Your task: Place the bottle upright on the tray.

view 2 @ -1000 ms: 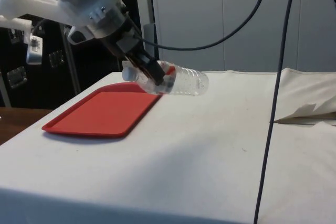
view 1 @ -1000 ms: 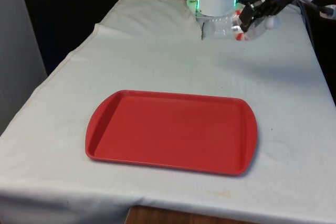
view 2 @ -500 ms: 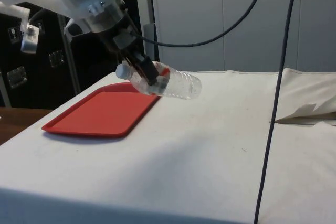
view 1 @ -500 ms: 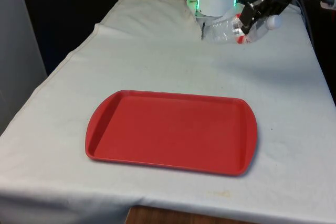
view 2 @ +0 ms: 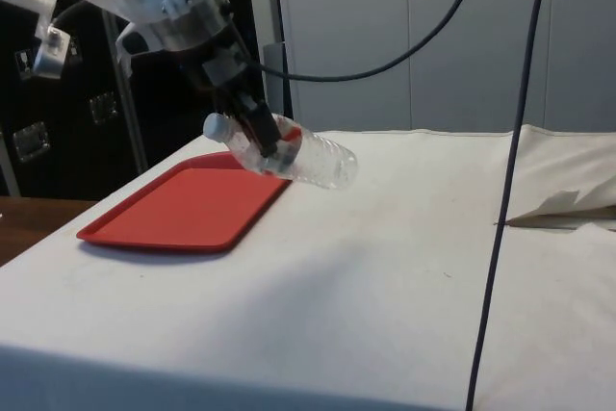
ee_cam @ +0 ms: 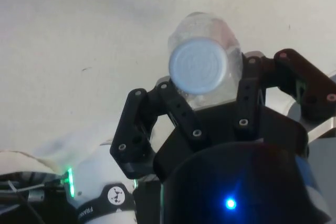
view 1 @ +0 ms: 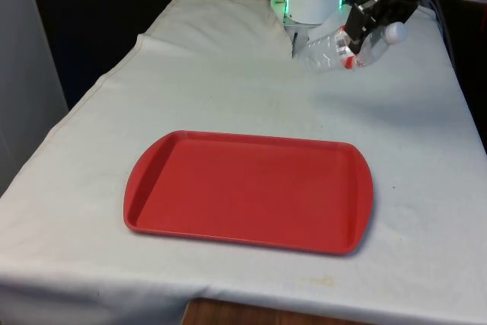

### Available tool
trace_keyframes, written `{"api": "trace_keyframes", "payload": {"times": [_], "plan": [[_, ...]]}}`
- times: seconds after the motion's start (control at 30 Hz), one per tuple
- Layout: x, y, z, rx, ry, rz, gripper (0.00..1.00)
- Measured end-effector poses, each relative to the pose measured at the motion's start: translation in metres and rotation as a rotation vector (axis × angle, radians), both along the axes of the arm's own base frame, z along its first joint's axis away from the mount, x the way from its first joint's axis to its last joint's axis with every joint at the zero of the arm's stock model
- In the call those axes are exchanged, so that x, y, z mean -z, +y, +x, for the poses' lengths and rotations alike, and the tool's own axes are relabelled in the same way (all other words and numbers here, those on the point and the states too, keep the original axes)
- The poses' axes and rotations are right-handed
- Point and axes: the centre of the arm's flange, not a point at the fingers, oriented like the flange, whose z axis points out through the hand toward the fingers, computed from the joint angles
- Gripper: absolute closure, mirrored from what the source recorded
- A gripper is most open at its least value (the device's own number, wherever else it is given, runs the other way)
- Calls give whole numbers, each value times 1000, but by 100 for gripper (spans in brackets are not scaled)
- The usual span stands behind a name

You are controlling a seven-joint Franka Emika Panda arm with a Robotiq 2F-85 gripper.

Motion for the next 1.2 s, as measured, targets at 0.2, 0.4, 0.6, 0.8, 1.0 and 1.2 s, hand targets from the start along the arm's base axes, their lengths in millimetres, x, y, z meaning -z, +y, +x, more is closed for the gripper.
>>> {"api": "trace_keyframes", "payload": {"times": [0.2, 0.4, 0.6, 0.8, 1.0, 1.2], "plan": [[0, -8, 3, 7, -32, 36, 66], [0, -15, 5, 11, -52, 59, 66], [-1, -23, 7, 15, -74, 84, 66], [-4, -31, 11, 19, -97, 109, 66], [-7, -38, 14, 22, -115, 129, 66], [-9, -46, 19, 28, -138, 151, 66]]}}
